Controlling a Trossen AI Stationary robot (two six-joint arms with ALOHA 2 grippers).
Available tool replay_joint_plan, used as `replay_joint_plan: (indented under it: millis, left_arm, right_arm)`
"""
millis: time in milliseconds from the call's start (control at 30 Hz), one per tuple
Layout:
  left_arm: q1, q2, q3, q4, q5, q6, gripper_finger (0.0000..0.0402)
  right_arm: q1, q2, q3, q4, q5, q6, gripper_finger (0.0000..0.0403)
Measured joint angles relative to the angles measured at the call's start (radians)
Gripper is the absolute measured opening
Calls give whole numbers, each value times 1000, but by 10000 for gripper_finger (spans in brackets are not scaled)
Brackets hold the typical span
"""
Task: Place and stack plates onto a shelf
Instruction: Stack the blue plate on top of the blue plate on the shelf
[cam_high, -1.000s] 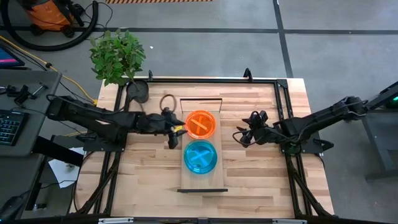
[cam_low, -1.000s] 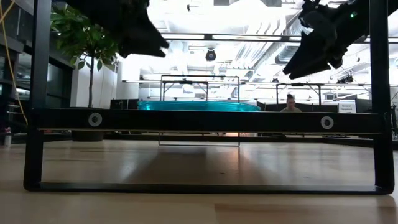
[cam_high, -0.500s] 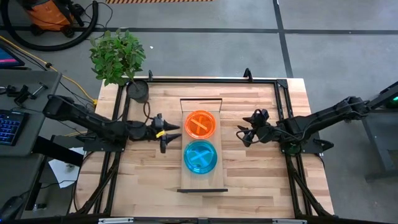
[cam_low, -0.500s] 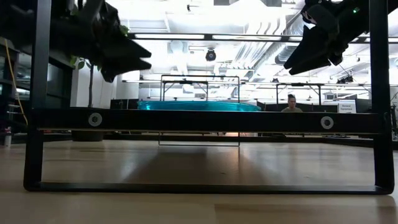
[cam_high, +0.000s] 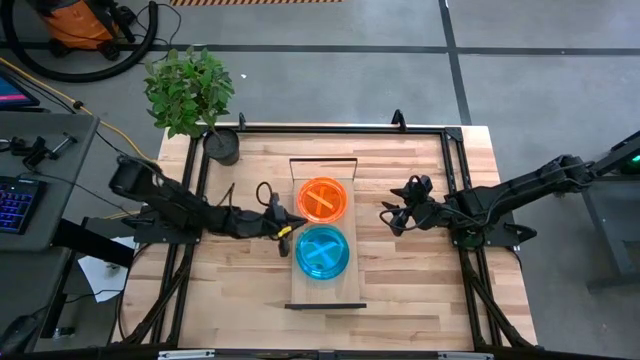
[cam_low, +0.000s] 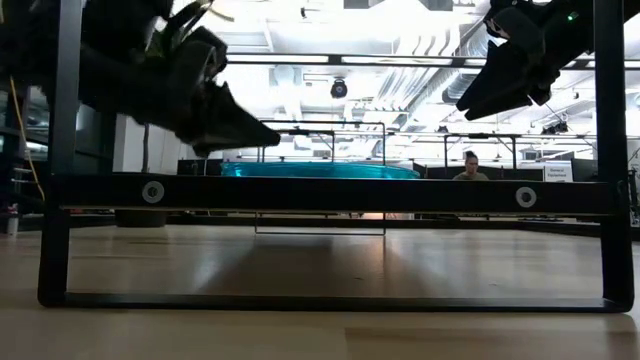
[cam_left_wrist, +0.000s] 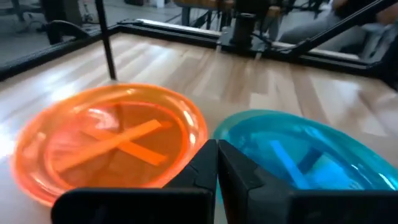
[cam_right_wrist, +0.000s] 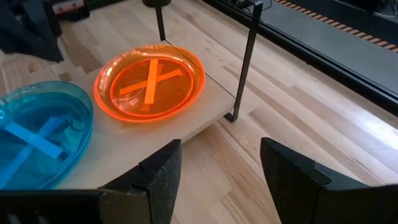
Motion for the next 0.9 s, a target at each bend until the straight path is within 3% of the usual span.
replay_joint_plan:
  millis: [200,333,533,900]
  left_arm:
    - [-38,123,-36,203,-39,-83,0]
    - [-53,171,-35,203,-87,-179,0]
    - [-79,197,-21,212,-155,-201,0]
    - [-96,199,20,178,-170,-200,0]
  right_arm:
    - [0,0,0,-4,0,-8,202]
    - [0,0,0,-6,0,-10,202]
    - [0,0,0,-8,0,-10,202]
    - [0,0,0,-7,0,-10,202]
